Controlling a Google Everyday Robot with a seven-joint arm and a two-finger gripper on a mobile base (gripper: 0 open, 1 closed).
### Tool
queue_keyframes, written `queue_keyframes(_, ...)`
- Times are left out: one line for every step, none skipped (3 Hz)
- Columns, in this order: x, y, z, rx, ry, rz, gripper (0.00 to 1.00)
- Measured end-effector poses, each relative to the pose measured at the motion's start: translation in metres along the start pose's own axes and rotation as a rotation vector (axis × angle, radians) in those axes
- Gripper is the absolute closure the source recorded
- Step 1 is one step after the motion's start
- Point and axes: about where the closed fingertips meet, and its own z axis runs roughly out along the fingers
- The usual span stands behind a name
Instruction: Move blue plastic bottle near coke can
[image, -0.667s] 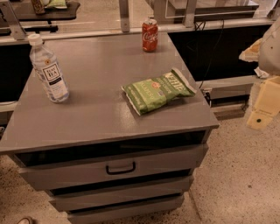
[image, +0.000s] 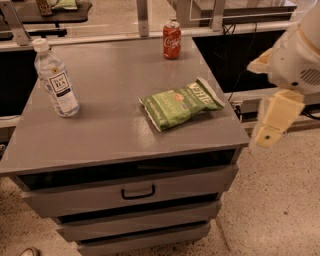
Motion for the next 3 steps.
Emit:
queue_keyframes(-0.072, -0.002, 0.047, -0.052, -0.158, -0.081, 0.00)
queue_keyframes(-0.159, -0.009, 0.072, -0.055, -0.348, -0.174, 0.00)
queue_keyframes(-0.159, -0.009, 0.072, -0.055, -0.349, -0.174, 0.00)
